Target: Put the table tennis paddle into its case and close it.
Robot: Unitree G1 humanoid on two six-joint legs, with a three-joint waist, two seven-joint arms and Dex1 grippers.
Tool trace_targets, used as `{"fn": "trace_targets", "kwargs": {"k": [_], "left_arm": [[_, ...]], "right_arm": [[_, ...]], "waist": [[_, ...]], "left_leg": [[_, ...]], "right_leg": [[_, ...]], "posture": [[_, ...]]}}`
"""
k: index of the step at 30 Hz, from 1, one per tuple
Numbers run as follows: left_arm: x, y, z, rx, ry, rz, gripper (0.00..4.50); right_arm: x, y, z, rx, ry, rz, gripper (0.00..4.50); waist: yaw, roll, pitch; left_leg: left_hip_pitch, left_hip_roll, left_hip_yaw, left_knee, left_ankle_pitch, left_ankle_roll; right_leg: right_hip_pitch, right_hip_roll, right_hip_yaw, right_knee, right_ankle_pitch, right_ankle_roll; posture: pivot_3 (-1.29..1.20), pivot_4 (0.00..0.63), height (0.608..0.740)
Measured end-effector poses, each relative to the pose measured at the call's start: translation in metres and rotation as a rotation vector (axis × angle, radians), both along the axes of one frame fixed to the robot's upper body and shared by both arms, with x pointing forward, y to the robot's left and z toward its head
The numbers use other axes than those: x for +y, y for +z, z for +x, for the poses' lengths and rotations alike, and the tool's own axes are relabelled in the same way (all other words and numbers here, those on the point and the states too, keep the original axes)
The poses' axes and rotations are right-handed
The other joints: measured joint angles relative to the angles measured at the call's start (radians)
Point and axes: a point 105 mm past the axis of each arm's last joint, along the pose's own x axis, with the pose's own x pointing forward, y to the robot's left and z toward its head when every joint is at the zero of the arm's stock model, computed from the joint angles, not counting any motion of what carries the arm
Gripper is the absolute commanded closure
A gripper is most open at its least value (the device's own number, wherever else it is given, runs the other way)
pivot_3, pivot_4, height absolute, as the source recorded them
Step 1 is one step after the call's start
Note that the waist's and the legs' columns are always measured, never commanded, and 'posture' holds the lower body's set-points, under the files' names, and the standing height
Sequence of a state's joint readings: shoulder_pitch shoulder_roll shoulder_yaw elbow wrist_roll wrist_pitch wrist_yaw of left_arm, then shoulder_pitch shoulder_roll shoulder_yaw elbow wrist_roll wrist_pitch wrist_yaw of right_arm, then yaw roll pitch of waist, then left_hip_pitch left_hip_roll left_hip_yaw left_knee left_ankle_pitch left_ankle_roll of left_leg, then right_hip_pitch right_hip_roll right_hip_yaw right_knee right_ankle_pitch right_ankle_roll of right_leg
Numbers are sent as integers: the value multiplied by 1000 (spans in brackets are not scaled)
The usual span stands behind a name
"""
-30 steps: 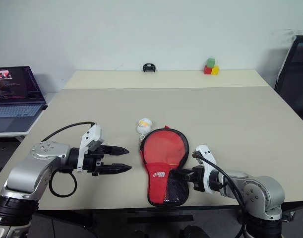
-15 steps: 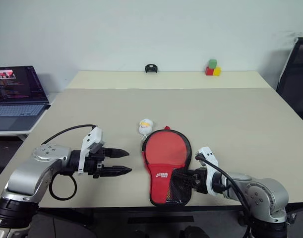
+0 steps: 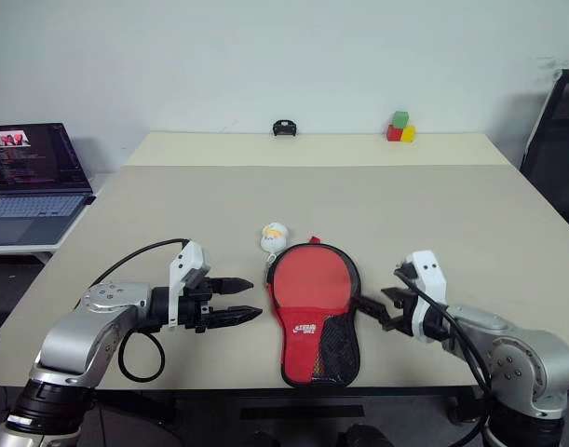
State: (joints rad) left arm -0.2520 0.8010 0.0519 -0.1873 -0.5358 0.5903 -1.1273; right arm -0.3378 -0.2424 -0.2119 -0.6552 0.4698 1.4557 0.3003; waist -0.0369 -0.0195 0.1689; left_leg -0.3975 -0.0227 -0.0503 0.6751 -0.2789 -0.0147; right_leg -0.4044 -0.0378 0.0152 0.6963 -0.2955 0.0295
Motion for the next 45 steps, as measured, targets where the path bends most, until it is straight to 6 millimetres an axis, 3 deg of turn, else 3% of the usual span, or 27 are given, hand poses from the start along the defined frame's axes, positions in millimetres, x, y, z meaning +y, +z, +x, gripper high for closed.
{"fn": "trace_targets", "kwargs": {"k": [3,8,15,22,28,34,40,45], "left_arm": [[2,6,17,-56,80,-10,1207],[18,12,41,-124,227,-8,1207],[40,8,51,-146,383,1,1207],[49,8,49,-128,442,-14,1207],[52,8,50,-110,473,-26,1207],[54,20,56,-154,501,-31,1207],[39,35,90,-198,529,-31,1207],[26,26,120,-136,543,-33,49]], "right_arm": [[3,28,24,-157,2,-51,20],[35,39,31,-282,175,-86,20],[69,18,26,-231,423,-99,20],[86,-8,31,-143,488,-104,20],[84,-32,44,-135,473,-162,20],[86,-37,53,-197,482,-201,20],[86,-40,57,-212,471,-217,20],[89,-40,56,-214,474,-206,0]], "waist": [[3,0,0],[2,0,0],[3,0,0],[5,0,0],[5,0,0],[5,-1,0],[8,-3,-2],[5,-4,-2]], "left_leg": [[0,0,0,0,0,0],[-1,0,0,0,0,0],[-2,0,0,0,0,0],[-2,0,-1,0,0,0],[-2,0,-1,0,0,0],[-1,0,-1,1,0,0],[1,0,-1,1,0,0],[0,0,0,2,0,0]], "right_leg": [[0,0,-1,0,0,0],[0,0,0,-1,0,0],[0,0,0,-4,0,0],[0,0,-1,-4,0,0],[-1,0,-1,-3,0,0],[0,0,-1,-2,0,0],[1,0,-1,1,1,-1],[1,0,-1,1,1,-1]], "posture": [[0,150,740],[0,150,740],[0,150,740],[0,150,740],[0,150,740],[0,150,740],[0,150,740],[0,150,740]]}}
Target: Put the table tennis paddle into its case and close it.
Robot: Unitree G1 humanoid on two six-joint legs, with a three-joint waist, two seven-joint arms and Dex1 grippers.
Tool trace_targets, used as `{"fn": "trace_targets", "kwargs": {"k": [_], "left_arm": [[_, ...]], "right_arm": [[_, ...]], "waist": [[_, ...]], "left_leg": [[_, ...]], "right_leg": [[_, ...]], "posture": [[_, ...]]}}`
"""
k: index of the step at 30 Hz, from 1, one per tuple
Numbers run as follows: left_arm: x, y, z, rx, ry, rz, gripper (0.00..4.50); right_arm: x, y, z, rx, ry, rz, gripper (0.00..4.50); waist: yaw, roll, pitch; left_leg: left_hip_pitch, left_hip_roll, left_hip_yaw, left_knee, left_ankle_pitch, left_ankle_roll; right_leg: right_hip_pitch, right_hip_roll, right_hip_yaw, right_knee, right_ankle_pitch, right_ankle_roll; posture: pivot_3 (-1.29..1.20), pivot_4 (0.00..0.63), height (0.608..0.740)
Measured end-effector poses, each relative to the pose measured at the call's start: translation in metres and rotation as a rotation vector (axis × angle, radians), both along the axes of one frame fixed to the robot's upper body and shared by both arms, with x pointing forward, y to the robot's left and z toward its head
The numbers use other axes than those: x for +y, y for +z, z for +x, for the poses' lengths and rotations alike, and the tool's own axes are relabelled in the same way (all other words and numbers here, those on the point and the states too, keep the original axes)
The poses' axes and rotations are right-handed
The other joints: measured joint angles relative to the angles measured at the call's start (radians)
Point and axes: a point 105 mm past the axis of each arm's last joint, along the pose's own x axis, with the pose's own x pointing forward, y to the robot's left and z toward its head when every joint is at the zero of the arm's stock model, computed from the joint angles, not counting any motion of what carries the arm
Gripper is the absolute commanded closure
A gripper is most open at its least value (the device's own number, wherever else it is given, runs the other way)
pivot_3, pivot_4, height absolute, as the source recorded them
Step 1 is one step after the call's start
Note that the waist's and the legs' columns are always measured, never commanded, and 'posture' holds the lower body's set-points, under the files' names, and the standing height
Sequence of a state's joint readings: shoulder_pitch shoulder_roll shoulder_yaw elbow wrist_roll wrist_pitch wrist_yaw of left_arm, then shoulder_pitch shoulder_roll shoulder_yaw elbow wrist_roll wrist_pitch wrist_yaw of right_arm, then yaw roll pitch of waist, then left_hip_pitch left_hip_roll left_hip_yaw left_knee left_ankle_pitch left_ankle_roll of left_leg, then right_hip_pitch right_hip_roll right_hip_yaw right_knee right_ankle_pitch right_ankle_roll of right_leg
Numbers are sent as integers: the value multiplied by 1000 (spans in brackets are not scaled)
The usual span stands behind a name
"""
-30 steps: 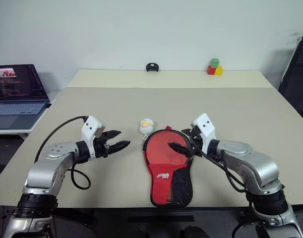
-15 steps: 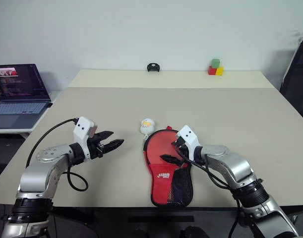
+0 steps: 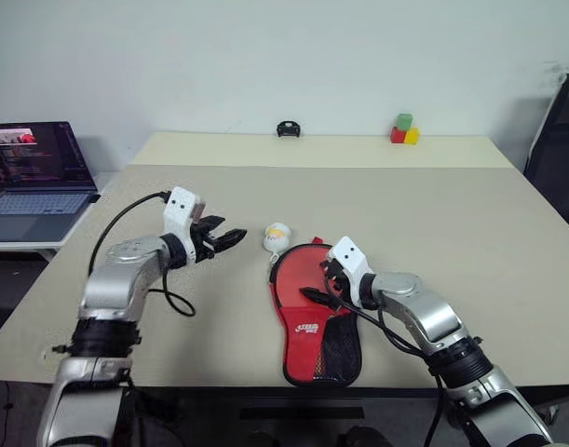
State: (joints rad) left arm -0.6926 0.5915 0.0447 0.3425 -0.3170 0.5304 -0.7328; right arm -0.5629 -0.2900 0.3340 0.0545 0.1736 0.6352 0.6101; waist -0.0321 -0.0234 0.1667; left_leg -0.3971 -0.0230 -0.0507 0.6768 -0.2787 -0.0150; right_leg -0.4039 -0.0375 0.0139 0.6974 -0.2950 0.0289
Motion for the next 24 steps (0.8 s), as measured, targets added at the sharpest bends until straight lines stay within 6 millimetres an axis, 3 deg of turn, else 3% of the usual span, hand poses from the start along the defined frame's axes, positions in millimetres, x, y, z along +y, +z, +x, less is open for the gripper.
{"fn": "trace_targets", "kwargs": {"k": [8,16,24], "left_arm": [[-39,-8,32,59,-97,-1,49],[-68,-31,44,156,-146,46,49],[-66,-52,45,208,-106,121,49]], "right_arm": [[4,0,0,-5,0,5,0],[9,0,-1,-8,-5,15,0],[10,0,-2,-9,-22,29,0]], "waist": [[-3,-1,0],[-4,-1,0],[-6,-1,0]], "left_leg": [[0,0,1,0,0,0],[-1,0,1,1,0,0],[-1,0,0,0,0,0]], "right_leg": [[0,0,0,0,0,0],[-1,0,0,0,0,0],[-1,1,0,0,0,0]], "posture": [[0,150,740],[0,150,740],[0,150,740]]}}
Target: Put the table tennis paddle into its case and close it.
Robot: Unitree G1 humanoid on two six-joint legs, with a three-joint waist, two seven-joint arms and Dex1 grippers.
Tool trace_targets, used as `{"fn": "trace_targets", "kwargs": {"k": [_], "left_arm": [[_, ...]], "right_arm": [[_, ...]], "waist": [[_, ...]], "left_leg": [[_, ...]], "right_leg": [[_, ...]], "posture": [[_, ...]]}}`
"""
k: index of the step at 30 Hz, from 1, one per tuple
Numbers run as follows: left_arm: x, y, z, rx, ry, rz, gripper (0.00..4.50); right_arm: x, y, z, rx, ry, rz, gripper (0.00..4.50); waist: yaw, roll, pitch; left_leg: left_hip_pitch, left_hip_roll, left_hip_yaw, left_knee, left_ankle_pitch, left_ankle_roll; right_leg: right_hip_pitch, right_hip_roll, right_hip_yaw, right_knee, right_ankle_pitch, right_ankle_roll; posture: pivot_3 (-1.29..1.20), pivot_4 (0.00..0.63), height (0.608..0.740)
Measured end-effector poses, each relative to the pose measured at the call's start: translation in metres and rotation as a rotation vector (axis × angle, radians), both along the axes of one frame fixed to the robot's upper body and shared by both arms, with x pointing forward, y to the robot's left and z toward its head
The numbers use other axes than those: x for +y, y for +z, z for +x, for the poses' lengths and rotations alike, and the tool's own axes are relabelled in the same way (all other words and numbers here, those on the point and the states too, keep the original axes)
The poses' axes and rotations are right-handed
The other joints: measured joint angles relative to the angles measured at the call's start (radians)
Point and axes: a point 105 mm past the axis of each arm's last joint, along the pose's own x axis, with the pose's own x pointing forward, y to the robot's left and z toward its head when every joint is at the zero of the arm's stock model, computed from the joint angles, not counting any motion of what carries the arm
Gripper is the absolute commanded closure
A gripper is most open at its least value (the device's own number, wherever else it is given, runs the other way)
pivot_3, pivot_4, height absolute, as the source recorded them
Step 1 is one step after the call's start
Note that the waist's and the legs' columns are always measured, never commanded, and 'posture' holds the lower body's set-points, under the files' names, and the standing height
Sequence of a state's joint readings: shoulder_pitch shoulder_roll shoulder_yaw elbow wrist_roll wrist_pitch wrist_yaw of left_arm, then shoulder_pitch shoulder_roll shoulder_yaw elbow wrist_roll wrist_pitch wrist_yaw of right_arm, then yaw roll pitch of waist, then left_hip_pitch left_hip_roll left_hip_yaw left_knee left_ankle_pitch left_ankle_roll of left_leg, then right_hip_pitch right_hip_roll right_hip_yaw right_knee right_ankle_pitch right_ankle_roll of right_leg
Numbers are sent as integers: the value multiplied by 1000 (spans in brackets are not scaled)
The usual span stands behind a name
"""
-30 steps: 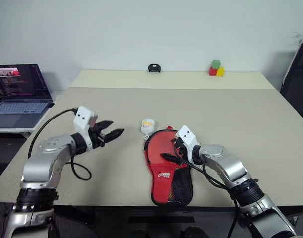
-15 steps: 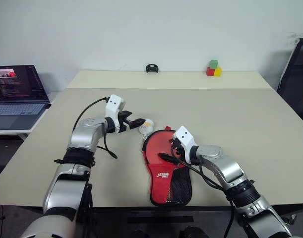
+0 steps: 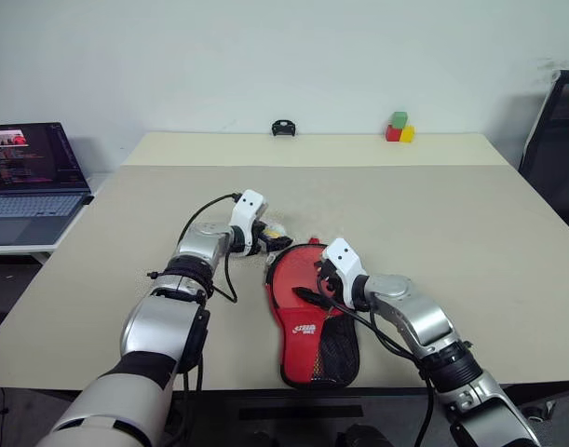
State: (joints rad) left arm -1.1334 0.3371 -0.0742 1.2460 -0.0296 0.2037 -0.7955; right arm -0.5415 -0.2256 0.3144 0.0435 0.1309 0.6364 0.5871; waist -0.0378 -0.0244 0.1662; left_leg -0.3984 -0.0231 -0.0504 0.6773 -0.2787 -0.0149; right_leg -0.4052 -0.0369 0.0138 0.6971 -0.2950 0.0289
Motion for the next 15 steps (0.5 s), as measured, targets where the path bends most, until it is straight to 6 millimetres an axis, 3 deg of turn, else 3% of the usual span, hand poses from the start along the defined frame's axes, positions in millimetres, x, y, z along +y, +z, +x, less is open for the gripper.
{"fn": "trace_targets", "kwargs": {"k": [2,5,13,15], "left_arm": [[-1,0,0,-4,-5,9,49],[-4,-1,0,-2,-13,19,646],[-12,-6,-2,13,-32,17,3452],[-12,-6,-2,10,-31,15,3959]], "right_arm": [[0,0,0,1,-5,4,0],[-1,0,0,2,-11,7,0],[-2,-1,1,-8,-29,-5,0],[-2,-1,2,-9,-34,-8,0]], "waist": [[2,0,0],[4,0,0],[4,0,0],[5,0,0]], "left_leg": [[0,0,0,0,0,0],[0,0,0,0,0,0],[0,0,0,0,0,0],[0,0,0,0,0,0]], "right_leg": [[0,0,0,0,0,0],[0,0,0,0,0,0],[0,0,0,1,0,0],[0,0,0,1,0,0]], "posture": [[0,150,740],[0,150,740],[0,150,740],[0,150,740]]}}
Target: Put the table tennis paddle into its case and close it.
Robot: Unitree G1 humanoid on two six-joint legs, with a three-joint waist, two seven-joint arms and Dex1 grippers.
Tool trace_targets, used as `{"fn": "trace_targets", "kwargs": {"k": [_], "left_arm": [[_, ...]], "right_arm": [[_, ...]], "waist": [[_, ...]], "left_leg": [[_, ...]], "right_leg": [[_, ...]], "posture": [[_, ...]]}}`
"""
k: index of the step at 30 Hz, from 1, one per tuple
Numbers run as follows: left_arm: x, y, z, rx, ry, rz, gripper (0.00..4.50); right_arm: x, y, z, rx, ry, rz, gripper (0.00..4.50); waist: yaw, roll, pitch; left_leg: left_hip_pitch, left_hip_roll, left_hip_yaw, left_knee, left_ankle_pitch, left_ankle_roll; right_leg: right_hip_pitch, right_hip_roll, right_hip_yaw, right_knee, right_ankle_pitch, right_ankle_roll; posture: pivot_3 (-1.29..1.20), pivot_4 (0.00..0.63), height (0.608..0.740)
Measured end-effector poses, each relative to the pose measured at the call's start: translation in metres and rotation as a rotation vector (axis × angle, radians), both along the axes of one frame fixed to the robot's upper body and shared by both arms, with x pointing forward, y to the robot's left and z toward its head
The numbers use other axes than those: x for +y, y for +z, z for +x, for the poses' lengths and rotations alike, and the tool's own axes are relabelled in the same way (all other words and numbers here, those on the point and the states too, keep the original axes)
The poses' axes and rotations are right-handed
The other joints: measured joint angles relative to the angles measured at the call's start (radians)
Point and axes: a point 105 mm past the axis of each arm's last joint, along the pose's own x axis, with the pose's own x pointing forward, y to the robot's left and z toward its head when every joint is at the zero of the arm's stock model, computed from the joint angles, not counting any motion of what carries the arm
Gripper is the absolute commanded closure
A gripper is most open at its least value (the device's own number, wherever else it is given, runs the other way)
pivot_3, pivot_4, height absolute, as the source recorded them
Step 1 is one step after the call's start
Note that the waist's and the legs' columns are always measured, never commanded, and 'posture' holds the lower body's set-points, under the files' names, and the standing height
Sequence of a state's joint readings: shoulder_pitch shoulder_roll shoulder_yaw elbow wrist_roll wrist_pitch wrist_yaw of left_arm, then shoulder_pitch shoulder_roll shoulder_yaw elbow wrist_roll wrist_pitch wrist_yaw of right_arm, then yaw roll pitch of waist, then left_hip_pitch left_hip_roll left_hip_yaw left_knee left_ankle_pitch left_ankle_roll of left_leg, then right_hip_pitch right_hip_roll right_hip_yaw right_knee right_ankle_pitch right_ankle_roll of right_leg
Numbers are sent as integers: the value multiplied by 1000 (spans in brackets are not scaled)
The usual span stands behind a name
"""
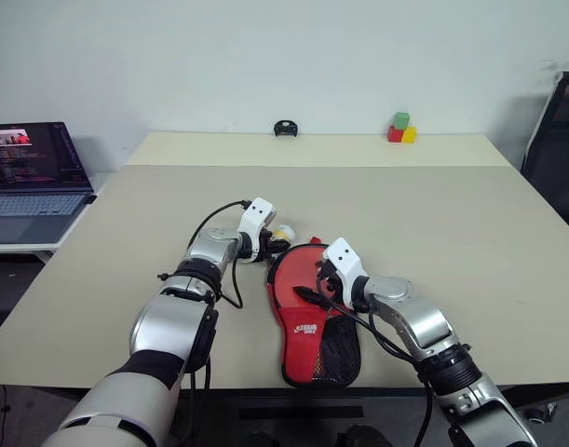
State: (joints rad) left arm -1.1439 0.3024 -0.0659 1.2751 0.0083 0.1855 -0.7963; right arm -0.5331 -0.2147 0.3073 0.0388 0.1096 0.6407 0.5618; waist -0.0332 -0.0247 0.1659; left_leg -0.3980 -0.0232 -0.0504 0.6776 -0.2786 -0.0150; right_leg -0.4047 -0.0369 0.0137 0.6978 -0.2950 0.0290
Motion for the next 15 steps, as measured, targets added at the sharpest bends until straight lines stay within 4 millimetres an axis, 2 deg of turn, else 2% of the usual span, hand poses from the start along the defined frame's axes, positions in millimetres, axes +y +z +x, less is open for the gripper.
{"fn": "trace_targets", "kwargs": {"k": [2,15], "left_arm": [[0,0,0,-2,2,0,4173],[-5,3,6,-76,-11,132,4177]], "right_arm": [[0,0,0,0,-3,0,0],[-3,-2,5,46,-46,-25,0]], "waist": [[0,0,0],[1,-1,-1]], "left_leg": [[0,0,0,0,0,0],[1,0,0,0,0,0]], "right_leg": [[0,0,0,0,0,0],[1,0,0,1,0,0]], "posture": [[0,150,740],[0,150,740]]}}
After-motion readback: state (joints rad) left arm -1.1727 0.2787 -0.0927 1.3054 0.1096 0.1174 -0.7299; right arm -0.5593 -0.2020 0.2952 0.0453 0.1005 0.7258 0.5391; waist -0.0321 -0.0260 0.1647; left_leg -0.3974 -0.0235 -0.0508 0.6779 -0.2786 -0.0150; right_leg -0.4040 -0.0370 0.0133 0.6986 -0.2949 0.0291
